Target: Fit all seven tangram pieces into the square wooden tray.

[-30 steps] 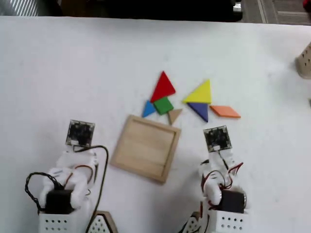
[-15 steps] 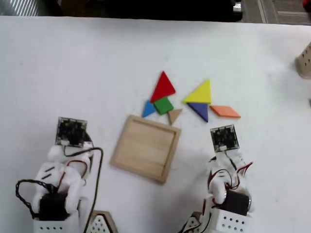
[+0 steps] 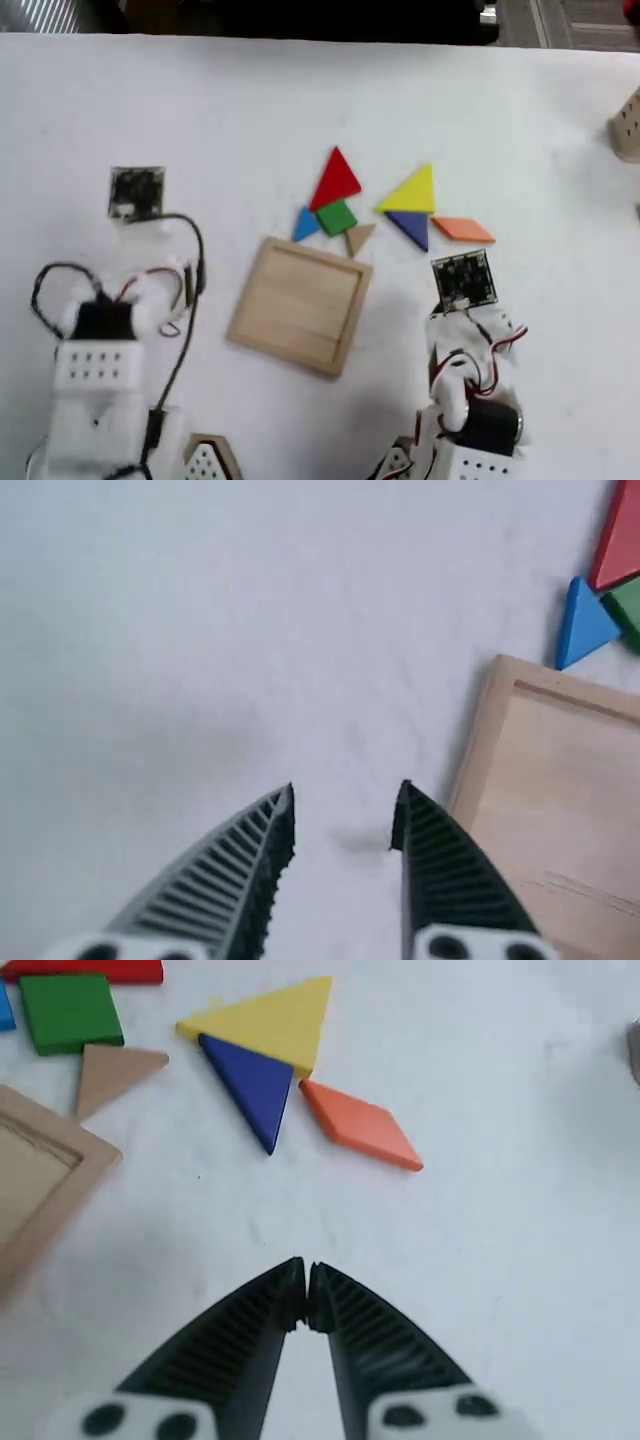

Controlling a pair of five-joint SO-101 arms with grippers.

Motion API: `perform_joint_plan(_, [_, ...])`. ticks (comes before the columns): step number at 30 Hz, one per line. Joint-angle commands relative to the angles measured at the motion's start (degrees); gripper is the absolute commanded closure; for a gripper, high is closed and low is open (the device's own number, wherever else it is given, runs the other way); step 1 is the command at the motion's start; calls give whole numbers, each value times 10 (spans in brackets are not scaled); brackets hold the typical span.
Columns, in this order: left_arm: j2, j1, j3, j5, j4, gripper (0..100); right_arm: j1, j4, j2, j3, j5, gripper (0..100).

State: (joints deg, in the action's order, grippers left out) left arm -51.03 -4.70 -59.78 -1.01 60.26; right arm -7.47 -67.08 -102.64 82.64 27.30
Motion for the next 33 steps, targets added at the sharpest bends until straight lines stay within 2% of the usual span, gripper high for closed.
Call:
perform_joint_plan(1, [103, 17, 9, -37, -86, 862, 6, 7, 34, -64, -1, 974])
perform_joint_plan(5, [129, -5, -33, -25, -178, 868, 36, 38, 178, -128, -4, 974])
perform_joint_plan(8, [118, -11, -47, -25, -204, 865, 68, 56, 327, -189, -30, 971])
perform_joint_plan(11, [107, -13, -47, -25, -201, 855, 95, 70, 474, -258, -42, 866])
perform_joint_plan(13, [105, -13, -49, -25, -200, 813, 113, 83, 560, -301, -56, 769])
perform_joint_plan(15, [105, -28, -49, -27, -200, 769, 128, 100, 636, -340, -58, 732])
perform_joint_plan(22, [106, -50, -49, -28, -206, 752, 160, 202, 869, -447, -56, 849])
perform_joint_plan(27, [107, -51, -51, -26, -218, 752, 156, 219, 1013, -535, 16, 819])
perform_joint_plan(33, [107, -49, -69, -26, -258, 752, 125, 219, 1122, -626, 28, 791])
